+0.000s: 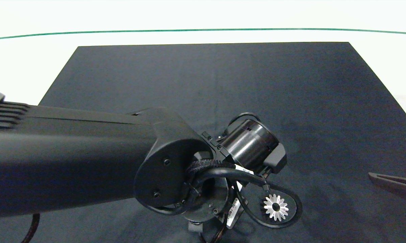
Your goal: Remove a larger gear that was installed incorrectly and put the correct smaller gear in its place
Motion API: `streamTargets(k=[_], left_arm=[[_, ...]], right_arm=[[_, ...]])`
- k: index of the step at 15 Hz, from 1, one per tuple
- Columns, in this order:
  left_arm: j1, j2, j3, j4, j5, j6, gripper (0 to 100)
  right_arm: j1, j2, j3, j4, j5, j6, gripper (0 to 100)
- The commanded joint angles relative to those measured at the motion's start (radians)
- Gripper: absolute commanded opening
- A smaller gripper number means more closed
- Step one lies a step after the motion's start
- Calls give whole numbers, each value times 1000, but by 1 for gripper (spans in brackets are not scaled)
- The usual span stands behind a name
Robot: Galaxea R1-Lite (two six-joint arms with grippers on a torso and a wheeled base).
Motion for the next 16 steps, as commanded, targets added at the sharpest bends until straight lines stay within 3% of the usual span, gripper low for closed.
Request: streamTargets(k=[1,16], left_arm=[[0,-2,9,8,3,-3,19],[-6,17,-8,7,1,6,19]], right_arm=[[0,-1,-1,3,-2,-1,100],[0,-2,-1,3,-2,-1,100]])
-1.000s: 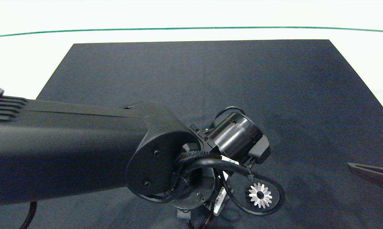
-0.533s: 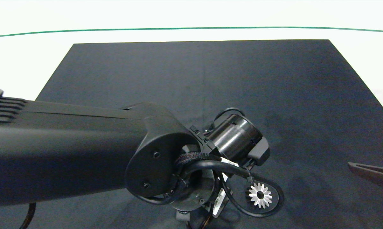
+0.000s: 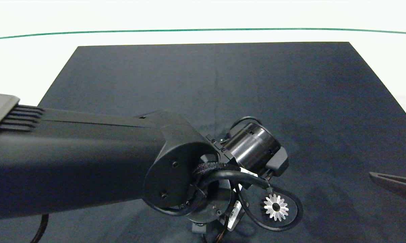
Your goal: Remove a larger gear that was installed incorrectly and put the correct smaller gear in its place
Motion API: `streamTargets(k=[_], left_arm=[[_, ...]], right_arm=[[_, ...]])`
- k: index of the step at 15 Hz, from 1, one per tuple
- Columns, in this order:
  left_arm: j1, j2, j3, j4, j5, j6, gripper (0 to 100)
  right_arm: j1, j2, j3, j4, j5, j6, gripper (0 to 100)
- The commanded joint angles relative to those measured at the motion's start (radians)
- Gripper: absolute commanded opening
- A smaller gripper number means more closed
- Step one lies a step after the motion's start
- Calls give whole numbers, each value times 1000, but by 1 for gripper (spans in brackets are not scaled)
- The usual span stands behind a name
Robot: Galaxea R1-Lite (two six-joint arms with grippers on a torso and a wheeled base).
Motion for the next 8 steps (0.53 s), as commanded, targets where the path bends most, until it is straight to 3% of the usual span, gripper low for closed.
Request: streamTargets(k=[1,2,8], left_arm=[[-1,3,1,4,3,-2,19],[-1,3,1,4,3,-2,100],[-2,0,2,4,3,-5,100]], right_arm=[[0,1,1,3,-2,-1,100],[0,1,0,3,-2,-1,100],[0,1,1,3,-2,-1,100]])
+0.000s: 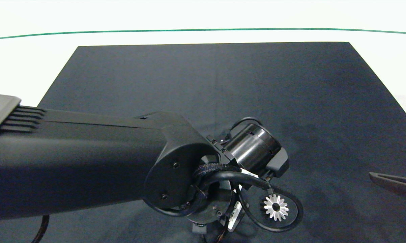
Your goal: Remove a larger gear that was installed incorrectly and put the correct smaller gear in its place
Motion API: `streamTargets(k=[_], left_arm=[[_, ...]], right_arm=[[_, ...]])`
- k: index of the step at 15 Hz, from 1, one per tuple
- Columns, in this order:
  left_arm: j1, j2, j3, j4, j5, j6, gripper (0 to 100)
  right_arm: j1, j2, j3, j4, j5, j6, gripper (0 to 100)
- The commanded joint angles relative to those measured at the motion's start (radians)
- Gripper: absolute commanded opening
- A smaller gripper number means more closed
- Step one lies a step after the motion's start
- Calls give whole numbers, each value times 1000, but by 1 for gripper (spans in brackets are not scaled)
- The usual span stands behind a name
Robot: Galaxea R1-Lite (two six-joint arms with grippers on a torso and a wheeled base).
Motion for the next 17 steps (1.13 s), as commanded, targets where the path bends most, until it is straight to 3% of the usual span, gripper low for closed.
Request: streamTargets(k=[1,8,12,17], left_arm=[[-1,-3,2,4,3,-3,100],[-3,-39,-1,13,2,-4,100],[12,-79,-53,209,5,-27,100],[187,-223,-47,309,3,-96,100]], right_arm=[[0,0,-1,3,-2,-1,100],[0,-8,-1,3,-2,-1,100],[0,-9,-1,3,-2,-1,100],[0,-11,-1,3,-2,-2,100]])
